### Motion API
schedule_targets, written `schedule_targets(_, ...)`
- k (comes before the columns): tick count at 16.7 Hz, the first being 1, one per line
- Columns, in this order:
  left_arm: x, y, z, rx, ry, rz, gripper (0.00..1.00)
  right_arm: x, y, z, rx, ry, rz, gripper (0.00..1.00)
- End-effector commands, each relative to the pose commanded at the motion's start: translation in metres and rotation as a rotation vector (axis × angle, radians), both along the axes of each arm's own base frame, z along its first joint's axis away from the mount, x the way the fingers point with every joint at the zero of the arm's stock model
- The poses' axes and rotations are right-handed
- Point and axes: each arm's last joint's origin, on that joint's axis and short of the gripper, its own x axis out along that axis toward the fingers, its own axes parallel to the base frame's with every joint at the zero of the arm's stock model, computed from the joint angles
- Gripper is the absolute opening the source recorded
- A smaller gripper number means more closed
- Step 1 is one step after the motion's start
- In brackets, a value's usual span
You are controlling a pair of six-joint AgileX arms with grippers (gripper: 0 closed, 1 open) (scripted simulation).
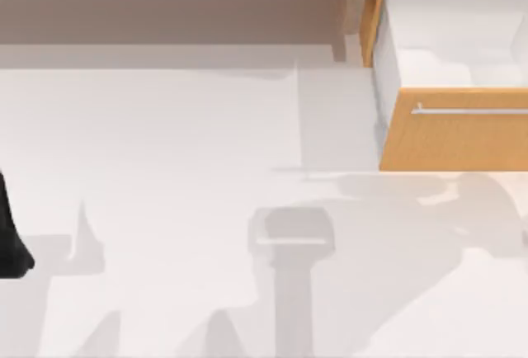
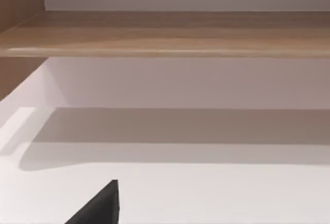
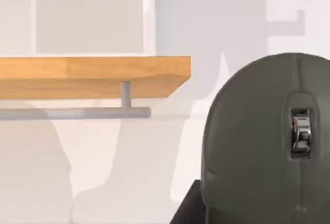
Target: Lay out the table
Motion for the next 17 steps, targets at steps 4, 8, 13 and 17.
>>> schedule_targets(4, 0.000, 0.000, 0.000, 0.000, 0.000, 0.000, 1.00, -0.038, -0.007, -0.048, 0.017, 0.122, -0.007, 0.00)
schedule_targets(8, 0.000, 0.000, 0.000, 0.000, 0.000, 0.000, 1.00, -0.069, -0.006, -0.094, 0.050, 0.258, -0.001, 0.00)
schedule_targets(13, 0.000, 0.000, 0.000, 0.000, 0.000, 0.000, 1.00, -0.085, -0.004, -0.117, 0.070, 0.336, 0.003, 0.00)
schedule_targets(17, 0.000, 0.000, 0.000, 0.000, 0.000, 0.000, 1.00, -0.085, -0.003, -0.116, 0.071, 0.336, 0.006, 0.00)
